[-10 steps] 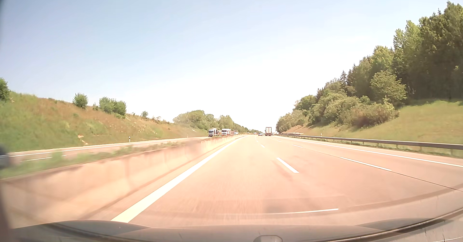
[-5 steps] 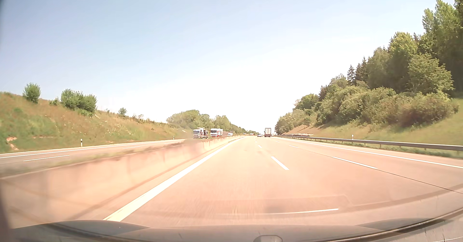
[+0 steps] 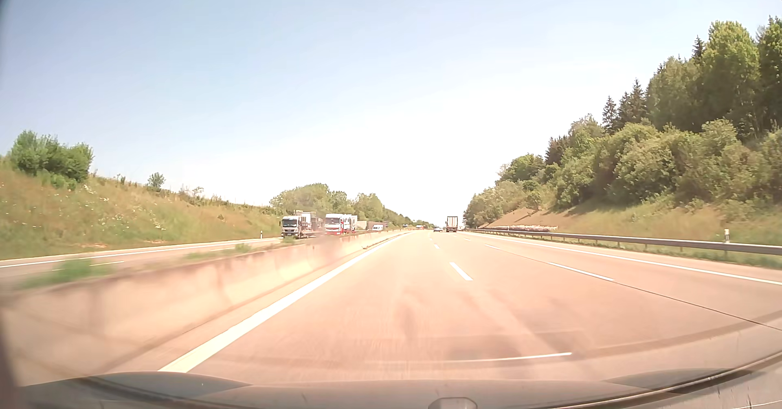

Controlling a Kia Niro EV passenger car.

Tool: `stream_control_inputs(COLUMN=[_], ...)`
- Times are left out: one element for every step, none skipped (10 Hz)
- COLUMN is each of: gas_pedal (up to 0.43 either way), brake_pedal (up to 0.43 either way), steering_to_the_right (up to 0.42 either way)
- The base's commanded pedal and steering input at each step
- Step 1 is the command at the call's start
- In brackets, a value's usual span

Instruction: Follow the waypoints while adhering to traffic rules and regulations

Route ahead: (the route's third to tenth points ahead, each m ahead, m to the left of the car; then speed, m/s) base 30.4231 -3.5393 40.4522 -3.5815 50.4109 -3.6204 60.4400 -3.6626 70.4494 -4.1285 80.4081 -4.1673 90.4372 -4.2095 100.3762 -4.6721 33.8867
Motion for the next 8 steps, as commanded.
stream_control_inputs(gas_pedal=[0.248, 0.248, 0.248, 0.248, 0.248, 0.248, 0.248, 0.248], brake_pedal=[0.0, 0.0, 0.0, 0.0, 0.0, 0.0, 0.0, 0.0], steering_to_the_right=[0.004, 0.005, 0.006, 0.007, 0.008, 0.008, 0.008, 0.007])
